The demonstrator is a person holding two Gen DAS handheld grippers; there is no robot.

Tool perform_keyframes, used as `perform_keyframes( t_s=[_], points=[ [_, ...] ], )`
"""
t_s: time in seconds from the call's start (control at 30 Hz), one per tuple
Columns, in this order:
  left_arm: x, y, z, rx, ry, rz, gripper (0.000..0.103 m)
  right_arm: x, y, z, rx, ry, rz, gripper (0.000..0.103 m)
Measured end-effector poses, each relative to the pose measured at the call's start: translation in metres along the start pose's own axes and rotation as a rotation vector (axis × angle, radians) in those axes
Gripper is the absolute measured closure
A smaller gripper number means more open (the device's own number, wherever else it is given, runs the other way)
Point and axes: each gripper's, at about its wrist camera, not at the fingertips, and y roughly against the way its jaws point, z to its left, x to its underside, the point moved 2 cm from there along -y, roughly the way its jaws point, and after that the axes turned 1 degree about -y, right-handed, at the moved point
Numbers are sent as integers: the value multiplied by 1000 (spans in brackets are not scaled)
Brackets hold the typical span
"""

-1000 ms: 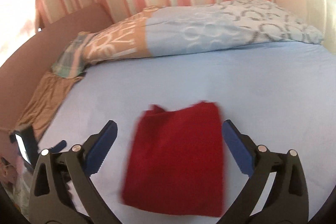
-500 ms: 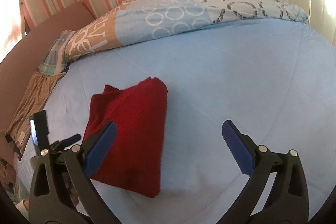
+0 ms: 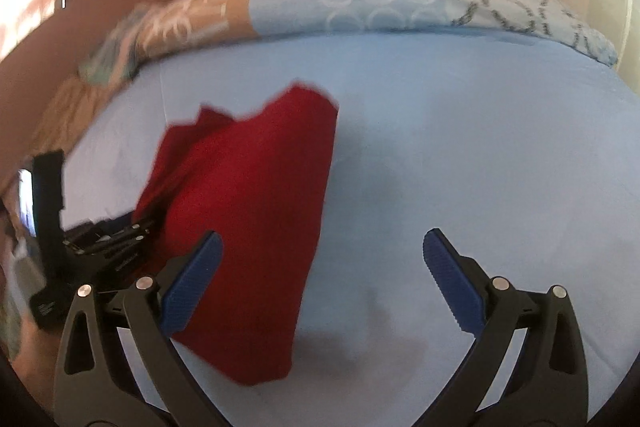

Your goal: Fold small clothes

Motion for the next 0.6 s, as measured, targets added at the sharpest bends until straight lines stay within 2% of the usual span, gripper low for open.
perform_keyframes(
  t_s=[0.03, 0.07, 0.13, 0.23, 0.37, 0.43, 0.53, 0.57, 0.6],
  points=[
    [3, 2, -1, -70, -36, -39, 11, 3, -11, 3, 14, 21, 22, 3],
    [5, 3, 1, -95, -47, -53, 5, 8, -21, 5, 25, 43, 47, 3],
    [8, 2, 8, -80, -34, -52, 2, 19, -39, 7, 55, 91, 93, 3],
    [5, 14, 12, -92, -43, -77, 1, 20, -33, 3, 39, 84, 73, 3],
    [-12, 54, 10, -133, -70, -236, 1, -4, 2, -6, 56, 69, -99, 3],
    [-26, 66, 13, -111, -41, -278, 1, -22, 7, -9, 87, 71, -166, 3],
    [-48, 49, 14, -116, -18, -245, 1, -45, -8, -11, 113, 78, -174, 3],
    [-51, 37, 14, -129, -25, -233, 1, -51, -20, -10, 133, 91, -157, 3],
    [-52, 19, 12, -149, -46, -187, 1, -55, -36, -10, 141, 99, -119, 3]
  ],
)
